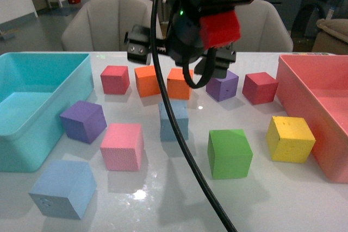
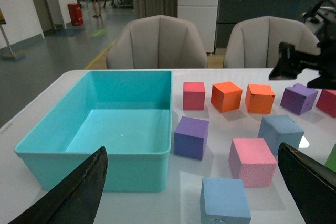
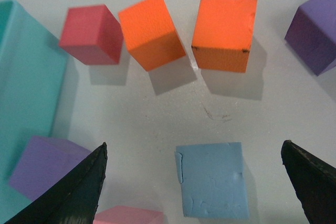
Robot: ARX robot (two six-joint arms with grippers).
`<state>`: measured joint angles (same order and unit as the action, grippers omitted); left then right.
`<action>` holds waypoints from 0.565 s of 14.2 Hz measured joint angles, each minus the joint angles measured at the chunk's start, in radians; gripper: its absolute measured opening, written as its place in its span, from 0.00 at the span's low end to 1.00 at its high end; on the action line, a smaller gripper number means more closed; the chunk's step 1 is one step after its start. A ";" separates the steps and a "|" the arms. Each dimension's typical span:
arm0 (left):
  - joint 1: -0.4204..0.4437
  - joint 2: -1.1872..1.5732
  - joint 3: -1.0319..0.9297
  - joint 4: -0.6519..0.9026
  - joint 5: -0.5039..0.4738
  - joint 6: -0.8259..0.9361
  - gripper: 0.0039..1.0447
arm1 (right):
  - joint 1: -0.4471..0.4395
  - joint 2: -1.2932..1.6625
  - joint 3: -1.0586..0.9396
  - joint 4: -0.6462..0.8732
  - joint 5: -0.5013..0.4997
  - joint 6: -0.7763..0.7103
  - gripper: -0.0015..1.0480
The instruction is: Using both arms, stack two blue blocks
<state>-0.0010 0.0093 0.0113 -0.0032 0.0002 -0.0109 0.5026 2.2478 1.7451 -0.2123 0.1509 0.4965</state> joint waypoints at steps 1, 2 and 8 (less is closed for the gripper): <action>0.000 0.000 0.000 0.000 0.000 0.000 0.94 | 0.000 -0.095 -0.108 0.088 0.011 -0.018 0.94; 0.000 0.000 0.000 0.000 0.000 0.000 0.94 | 0.000 -0.196 -0.231 0.176 0.029 -0.030 0.94; 0.000 0.000 0.000 0.000 0.000 0.000 0.94 | 0.023 -0.761 -0.818 0.469 0.070 -0.018 0.94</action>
<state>-0.0010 0.0093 0.0113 -0.0029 0.0002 -0.0109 0.5255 1.4868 0.9276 0.2565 0.2207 0.4786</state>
